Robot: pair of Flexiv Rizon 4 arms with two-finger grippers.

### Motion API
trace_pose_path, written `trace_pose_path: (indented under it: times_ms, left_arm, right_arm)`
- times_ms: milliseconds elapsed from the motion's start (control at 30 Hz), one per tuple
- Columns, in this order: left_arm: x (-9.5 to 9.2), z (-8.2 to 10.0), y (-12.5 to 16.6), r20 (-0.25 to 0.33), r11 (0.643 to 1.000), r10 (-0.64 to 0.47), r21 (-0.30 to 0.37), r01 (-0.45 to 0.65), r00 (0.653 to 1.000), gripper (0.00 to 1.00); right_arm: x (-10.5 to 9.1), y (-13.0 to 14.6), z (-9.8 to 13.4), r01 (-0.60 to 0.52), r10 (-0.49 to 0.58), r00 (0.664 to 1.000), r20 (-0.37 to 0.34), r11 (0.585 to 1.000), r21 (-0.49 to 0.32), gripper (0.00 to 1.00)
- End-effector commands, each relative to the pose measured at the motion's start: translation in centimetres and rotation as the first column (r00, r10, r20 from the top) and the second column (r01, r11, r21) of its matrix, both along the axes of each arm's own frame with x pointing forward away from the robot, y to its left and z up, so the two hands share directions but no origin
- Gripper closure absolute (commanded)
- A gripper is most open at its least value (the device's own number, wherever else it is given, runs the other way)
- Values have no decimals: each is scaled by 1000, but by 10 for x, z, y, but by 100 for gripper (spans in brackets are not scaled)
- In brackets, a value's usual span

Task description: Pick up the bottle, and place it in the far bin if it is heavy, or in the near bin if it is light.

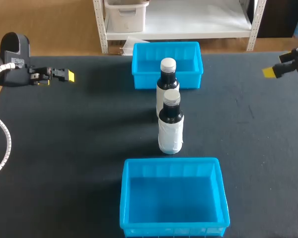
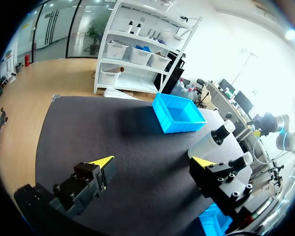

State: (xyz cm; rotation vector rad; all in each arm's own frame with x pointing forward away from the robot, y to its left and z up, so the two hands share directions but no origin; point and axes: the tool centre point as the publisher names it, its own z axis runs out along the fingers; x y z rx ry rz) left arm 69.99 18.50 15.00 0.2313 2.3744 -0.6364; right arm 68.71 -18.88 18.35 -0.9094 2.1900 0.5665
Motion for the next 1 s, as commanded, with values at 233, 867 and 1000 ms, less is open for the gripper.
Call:
trace_pose_path:
  times_ms: [233, 867, 1000]
  left_arm:
    - [0, 0, 0, 0, 1000, 0, 0, 0, 1000, 0]
    - [0, 0, 0, 0, 1000, 0, 0, 0, 1000, 0]
    - [0, 0, 0, 0, 1000, 0, 0, 0, 1000, 0]
  right_arm:
    - [6, -3, -1, -749, 759, 651, -32, 648, 138, 0]
    - [-40, 84, -17, -781, 770, 625, 130, 612, 128, 0]
    - [-51, 101, -24, -757, 746, 653, 131, 636, 147, 0]
